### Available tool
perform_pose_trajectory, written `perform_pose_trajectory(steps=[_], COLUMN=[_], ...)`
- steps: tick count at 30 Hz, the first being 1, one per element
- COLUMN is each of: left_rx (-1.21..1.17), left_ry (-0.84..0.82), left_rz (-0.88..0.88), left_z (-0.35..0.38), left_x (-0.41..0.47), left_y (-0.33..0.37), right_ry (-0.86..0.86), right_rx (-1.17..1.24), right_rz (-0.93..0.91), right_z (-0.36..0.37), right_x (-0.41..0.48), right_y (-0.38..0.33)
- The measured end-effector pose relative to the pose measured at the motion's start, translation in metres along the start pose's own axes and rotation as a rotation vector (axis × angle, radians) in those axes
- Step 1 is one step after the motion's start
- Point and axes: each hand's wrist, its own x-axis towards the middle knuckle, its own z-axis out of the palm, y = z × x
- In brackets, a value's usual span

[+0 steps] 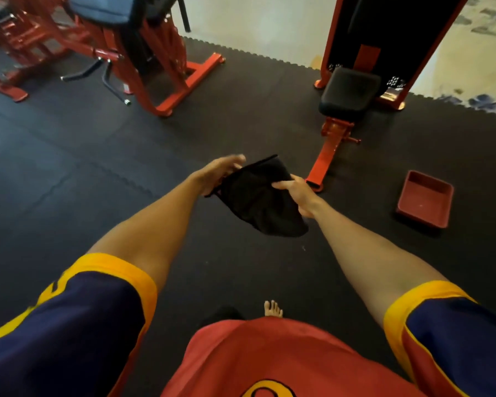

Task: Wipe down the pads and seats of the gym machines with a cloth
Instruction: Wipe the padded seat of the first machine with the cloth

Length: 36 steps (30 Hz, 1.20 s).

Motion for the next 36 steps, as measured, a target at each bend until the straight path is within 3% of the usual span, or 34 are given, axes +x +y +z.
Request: perform_pose_trajectory(steps=[2, 3, 7, 9, 13, 17, 20, 22, 24, 28, 31, 34, 36], left_rx=[-0.465, -0.575, -0.612, -0.572, -0.668, -0.294, -0.273, -0.22, 0.031, 0.215, 0.331, 0.471, 0.438], left_ry=[0.097, 0.118, -0.079, -0.138, -0.16, -0.134, -0.053, -0.168, -0.319, -0.328, -0.32, -0.348, -0.315], left_rz=[0.055, 0.061, -0.04, -0.009, 0.07, 0.148, 0.143, 0.096, 0.053, 0.175, 0.265, 0.286, 0.295], left_z=[-0.02, -0.027, -0.043, -0.059, -0.104, -0.127, -0.13, -0.129, -0.123, -0.105, -0.085, -0.066, -0.05], left_x=[0.021, 0.035, 0.087, 0.115, 0.164, 0.21, 0.246, 0.269, 0.292, 0.337, 0.379, 0.412, 0.43], left_y=[0.003, 0.0, -0.002, 0.014, 0.07, 0.113, 0.141, 0.159, 0.176, 0.21, 0.248, 0.279, 0.297], right_ry=[0.017, 0.03, 0.158, 0.233, 0.197, 0.157, 0.359, 0.512, 0.595, 0.49, 0.44, 0.566, 0.633], right_rx=[0.127, 0.169, 0.275, 0.341, 0.403, 0.201, 0.19, 0.264, 0.338, 0.339, 0.159, -0.098, -0.153], right_rz=[0.011, 0.003, -0.03, -0.033, -0.018, 0.107, 0.096, 0.059, 0.042, 0.041, 0.102, 0.131, 0.106], right_z=[0.008, 0.012, 0.029, 0.034, 0.036, 0.039, 0.03, 0.02, 0.004, -0.047, -0.09, -0.122, -0.144], right_x=[0.02, 0.031, 0.09, 0.122, 0.16, 0.192, 0.223, 0.242, 0.263, 0.294, 0.329, 0.349, 0.364], right_y=[-0.019, -0.029, -0.068, -0.083, -0.112, -0.131, -0.14, -0.146, -0.151, -0.16, -0.168, -0.175, -0.177])
